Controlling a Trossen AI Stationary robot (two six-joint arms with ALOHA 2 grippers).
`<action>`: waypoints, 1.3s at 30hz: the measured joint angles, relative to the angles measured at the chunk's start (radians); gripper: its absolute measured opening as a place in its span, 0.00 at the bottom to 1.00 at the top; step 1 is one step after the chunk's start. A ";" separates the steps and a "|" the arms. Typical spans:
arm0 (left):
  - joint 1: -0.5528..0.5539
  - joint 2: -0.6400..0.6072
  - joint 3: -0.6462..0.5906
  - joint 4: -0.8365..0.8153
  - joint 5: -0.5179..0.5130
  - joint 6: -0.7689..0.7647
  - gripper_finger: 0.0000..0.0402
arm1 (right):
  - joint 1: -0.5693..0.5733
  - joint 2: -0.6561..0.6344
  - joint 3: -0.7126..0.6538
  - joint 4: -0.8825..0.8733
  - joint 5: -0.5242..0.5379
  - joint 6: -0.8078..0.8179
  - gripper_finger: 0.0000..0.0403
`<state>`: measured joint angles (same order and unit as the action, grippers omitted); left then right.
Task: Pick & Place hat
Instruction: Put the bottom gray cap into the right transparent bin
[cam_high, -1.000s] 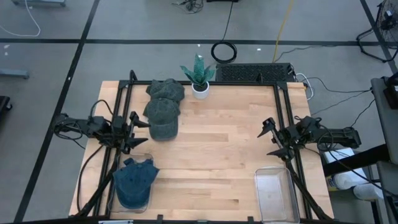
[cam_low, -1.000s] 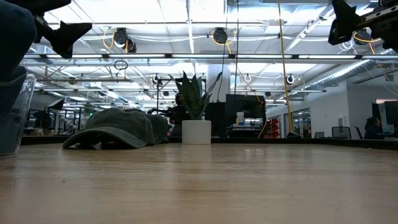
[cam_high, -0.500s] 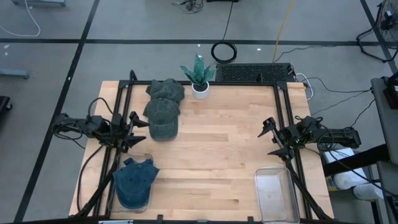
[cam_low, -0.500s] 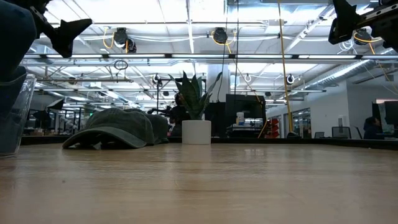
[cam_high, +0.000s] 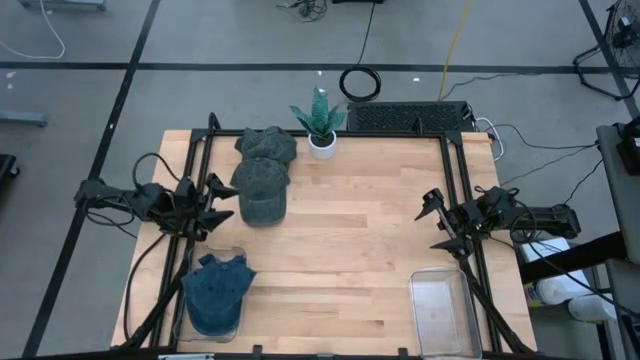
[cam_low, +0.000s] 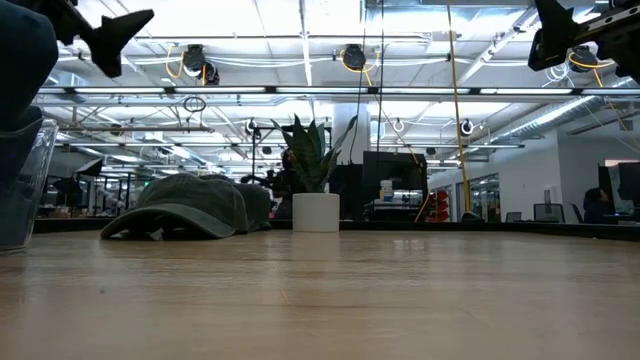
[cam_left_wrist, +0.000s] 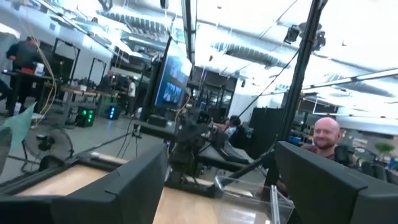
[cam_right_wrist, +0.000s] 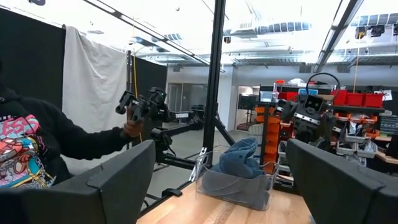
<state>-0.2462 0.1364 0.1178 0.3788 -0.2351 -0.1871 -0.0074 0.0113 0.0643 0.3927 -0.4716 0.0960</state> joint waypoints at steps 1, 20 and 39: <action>0.000 0.033 0.006 0.034 0.004 0.016 0.78 | 0.000 0.000 0.000 0.000 0.001 -0.007 0.86; 0.115 0.965 0.790 -0.660 -0.211 0.241 0.72 | 0.000 0.000 -0.001 -0.095 -0.001 -0.029 0.86; 0.693 1.372 1.194 -1.589 0.109 -0.441 0.59 | 0.000 0.000 -0.001 -0.037 0.003 -0.013 0.86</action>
<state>0.4469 1.5081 1.3117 -1.2105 -0.1265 -0.6285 -0.0071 0.0116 0.0635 0.3562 -0.4690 0.0827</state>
